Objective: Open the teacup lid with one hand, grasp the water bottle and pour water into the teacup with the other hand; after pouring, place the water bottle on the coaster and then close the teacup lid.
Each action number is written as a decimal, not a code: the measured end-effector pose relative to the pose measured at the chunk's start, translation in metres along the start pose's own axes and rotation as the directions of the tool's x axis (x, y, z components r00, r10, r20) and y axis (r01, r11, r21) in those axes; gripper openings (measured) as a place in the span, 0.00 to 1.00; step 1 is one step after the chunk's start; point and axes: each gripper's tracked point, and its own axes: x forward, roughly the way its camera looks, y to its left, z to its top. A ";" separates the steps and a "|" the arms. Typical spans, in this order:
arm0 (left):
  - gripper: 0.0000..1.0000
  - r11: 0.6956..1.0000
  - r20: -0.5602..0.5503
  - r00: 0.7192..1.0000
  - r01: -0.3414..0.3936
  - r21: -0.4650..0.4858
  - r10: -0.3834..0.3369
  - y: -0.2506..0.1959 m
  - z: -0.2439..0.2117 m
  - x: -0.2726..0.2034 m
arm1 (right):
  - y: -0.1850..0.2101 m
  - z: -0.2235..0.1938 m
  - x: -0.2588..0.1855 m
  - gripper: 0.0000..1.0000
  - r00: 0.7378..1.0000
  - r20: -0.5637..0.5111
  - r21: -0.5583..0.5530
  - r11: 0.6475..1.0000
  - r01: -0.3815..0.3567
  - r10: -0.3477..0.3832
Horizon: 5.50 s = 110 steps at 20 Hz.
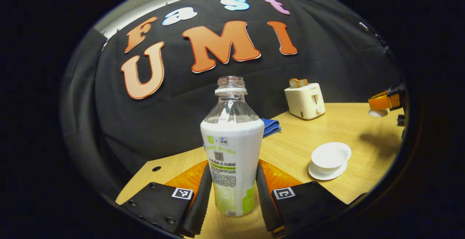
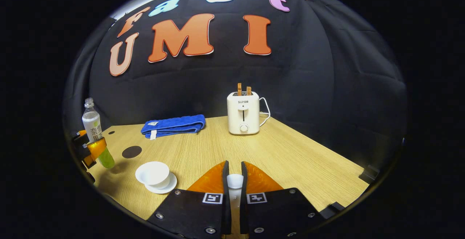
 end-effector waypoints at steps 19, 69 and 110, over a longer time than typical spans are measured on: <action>0.66 0.683 -0.104 0.989 0.146 0.715 -0.103 -0.048 -0.001 0.037 | -0.017 -0.006 -0.005 0.10 1.000 -0.007 0.041 0.999 0.017 -0.017; 0.65 -0.358 -0.211 0.969 0.154 0.921 -0.125 -0.057 0.062 0.054 | -0.034 -0.021 -0.003 0.10 0.999 -0.039 0.120 0.993 0.004 0.001; 0.66 0.958 -0.205 0.937 0.285 -0.025 -0.284 -0.033 0.020 0.037 | 0.010 0.011 -0.012 0.10 0.998 -0.026 0.030 0.998 -0.063 0.064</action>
